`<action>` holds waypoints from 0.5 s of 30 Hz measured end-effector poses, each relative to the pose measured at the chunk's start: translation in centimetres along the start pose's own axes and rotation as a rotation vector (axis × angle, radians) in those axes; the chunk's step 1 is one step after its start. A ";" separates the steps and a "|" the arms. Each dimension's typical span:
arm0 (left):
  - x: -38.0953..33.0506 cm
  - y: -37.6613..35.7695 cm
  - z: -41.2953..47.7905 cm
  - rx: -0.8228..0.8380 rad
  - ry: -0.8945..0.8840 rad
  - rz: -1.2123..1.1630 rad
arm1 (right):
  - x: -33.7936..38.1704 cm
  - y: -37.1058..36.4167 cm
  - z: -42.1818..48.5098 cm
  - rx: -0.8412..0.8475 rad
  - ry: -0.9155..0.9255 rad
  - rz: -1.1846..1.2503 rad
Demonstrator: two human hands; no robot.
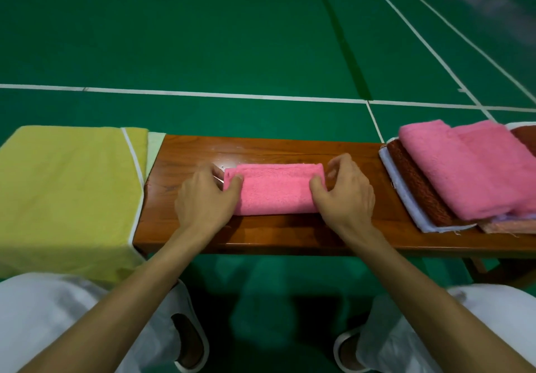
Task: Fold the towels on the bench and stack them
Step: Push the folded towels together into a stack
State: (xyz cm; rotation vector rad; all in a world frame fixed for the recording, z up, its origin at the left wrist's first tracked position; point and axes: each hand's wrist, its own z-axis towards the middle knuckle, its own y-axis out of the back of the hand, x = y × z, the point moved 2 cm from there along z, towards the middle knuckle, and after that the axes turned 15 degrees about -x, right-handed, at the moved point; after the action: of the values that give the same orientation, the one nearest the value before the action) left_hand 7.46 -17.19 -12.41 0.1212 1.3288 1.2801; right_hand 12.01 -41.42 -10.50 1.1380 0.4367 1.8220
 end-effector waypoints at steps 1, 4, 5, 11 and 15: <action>-0.3 0.3 -0.2 -0.033 -0.040 0.001 | 0.2 0.1 -0.3 -0.057 0.087 0.011; -1.9 1.3 -1.6 -0.146 -0.288 0.004 | 0.9 0.4 -0.9 -0.166 0.327 0.074; -2.6 1.5 -2.2 -0.154 -0.383 0.001 | 1.1 0.3 -1.2 -0.164 0.401 0.078; -3.8 -0.4 -4.7 0.152 -0.739 0.216 | 1.4 -0.7 -2.7 0.209 0.617 -0.041; -2.5 -2.0 -3.4 0.258 -0.695 0.286 | 0.3 -2.1 -2.0 0.416 0.583 -0.173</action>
State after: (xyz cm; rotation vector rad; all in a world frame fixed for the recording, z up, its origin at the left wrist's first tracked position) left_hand 6.76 -21.75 -13.31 0.8822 0.8743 1.1371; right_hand 11.37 -39.75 -12.78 0.7737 1.2596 1.9386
